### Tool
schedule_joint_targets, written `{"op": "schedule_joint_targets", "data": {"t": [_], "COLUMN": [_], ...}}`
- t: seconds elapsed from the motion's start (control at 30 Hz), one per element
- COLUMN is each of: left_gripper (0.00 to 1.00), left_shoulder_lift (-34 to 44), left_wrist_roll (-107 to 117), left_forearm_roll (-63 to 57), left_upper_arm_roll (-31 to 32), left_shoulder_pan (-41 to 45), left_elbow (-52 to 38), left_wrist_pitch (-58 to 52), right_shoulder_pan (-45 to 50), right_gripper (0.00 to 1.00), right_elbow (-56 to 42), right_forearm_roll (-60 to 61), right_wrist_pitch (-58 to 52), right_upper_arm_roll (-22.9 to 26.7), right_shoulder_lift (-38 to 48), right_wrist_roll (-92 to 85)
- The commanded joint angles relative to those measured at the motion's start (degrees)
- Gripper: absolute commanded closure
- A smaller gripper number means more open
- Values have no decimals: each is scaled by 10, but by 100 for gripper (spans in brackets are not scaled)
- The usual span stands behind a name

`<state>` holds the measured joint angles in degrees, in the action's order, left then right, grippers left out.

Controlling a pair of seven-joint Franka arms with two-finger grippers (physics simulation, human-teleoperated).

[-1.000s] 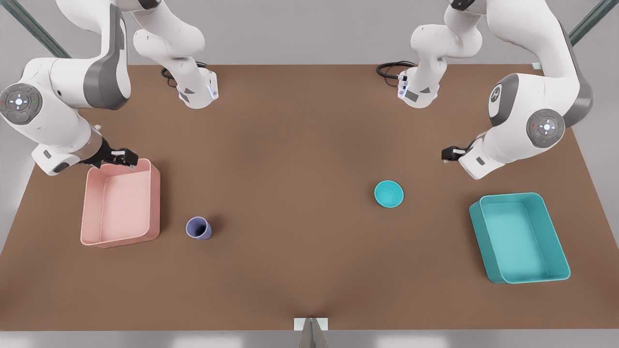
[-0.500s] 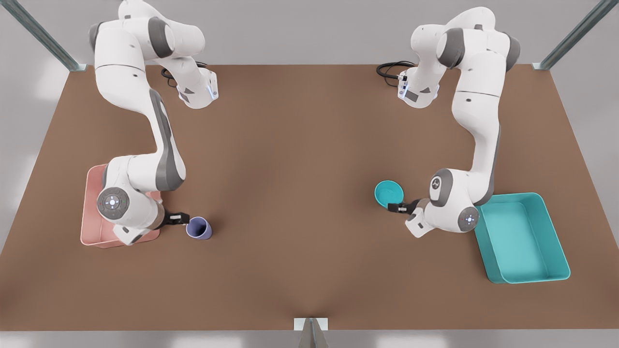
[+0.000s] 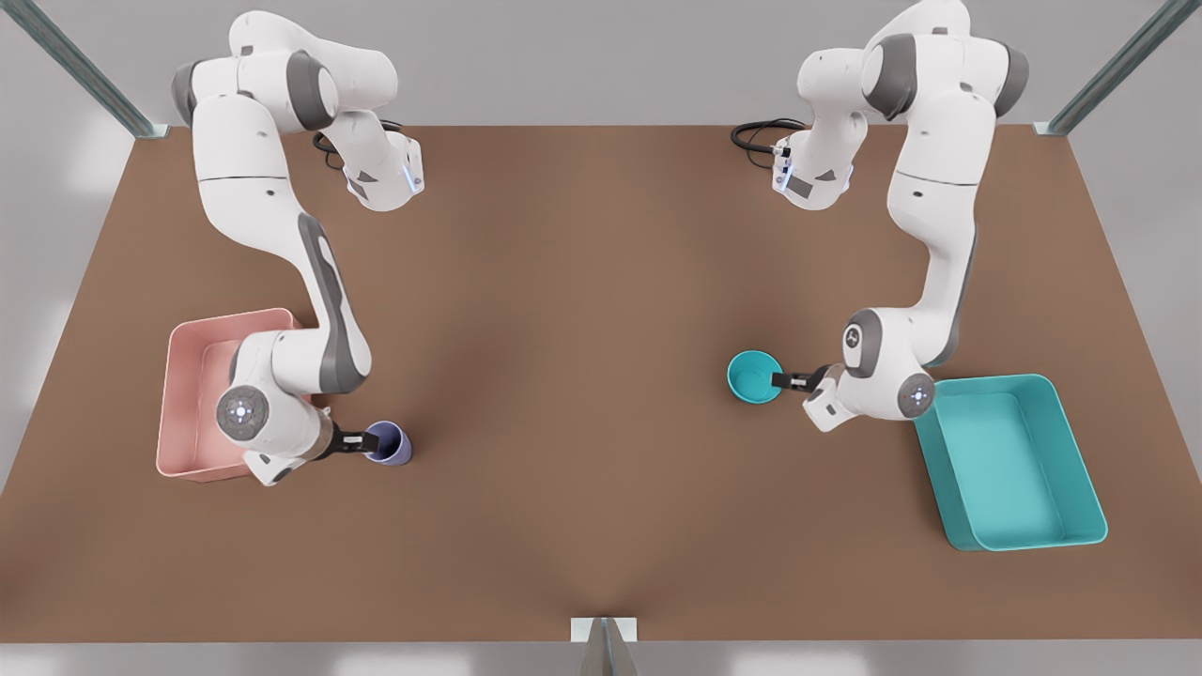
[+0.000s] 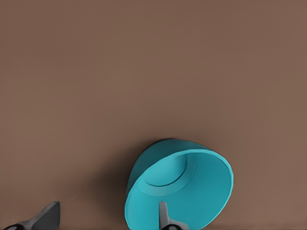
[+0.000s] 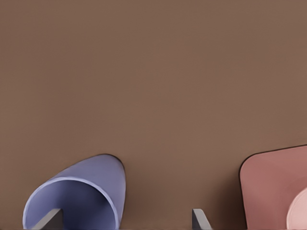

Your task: Put the bowls and cups in different boxes

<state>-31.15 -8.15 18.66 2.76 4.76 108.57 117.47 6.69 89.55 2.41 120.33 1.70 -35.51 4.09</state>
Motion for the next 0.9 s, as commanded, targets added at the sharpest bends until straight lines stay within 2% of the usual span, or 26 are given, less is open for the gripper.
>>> {"op": "schedule_joint_targets", "data": {"t": [0.0,0.17,0.27,0.3,0.33,0.37,0.47,0.53,0.67,0.77,0.8,0.87], "left_gripper": [0,0,12,25,43,55,69,79,79,79,79,79], "left_shoulder_lift": [-2,-15,-21,-21,-22,-21,-20,-15,5,50,48,12], "left_wrist_roll": [-80,-79,-79,-79,-79,-79,-79,-79,-79,-78,-78,-82], "left_forearm_roll": [-1,9,26,29,29,29,29,29,23,-46,-96,-108], "left_upper_arm_roll": [1,1,1,1,1,1,1,1,1,-28,-29,-29], "left_shoulder_pan": [2,7,14,15,15,16,17,17,16,-32,-38,-80], "left_elbow": [2,2,2,2,1,1,1,0,-8,-135,-176,-254], "left_wrist_pitch": [9,28,33,33,33,33,32,27,12,-111,-114,-143], "right_shoulder_pan": [4,3,4,3,3,3,3,5,14,16,9,-35], "right_gripper": [0,0,0,2,17,40,78,79,79,79,79,79], "right_elbow": [6,31,32,32,32,32,32,27,21,15,16,16], "right_forearm_roll": [6,8,7,14,15,16,18,17,17,17,18,12], "right_wrist_pitch": [29,51,53,54,54,54,52,51,50,-10,-37,-140], "right_upper_arm_roll": [0,0,-1,-1,-1,-1,-1,-1,-1,0,3,6], "right_shoulder_lift": [-8,-14,-20,-26,-33,-33,-35,-34,-33,36,61,126], "right_wrist_roll": [-13,-13,-13,-13,-13,-14,-14,-13,-7,-29,-69,-157]}}
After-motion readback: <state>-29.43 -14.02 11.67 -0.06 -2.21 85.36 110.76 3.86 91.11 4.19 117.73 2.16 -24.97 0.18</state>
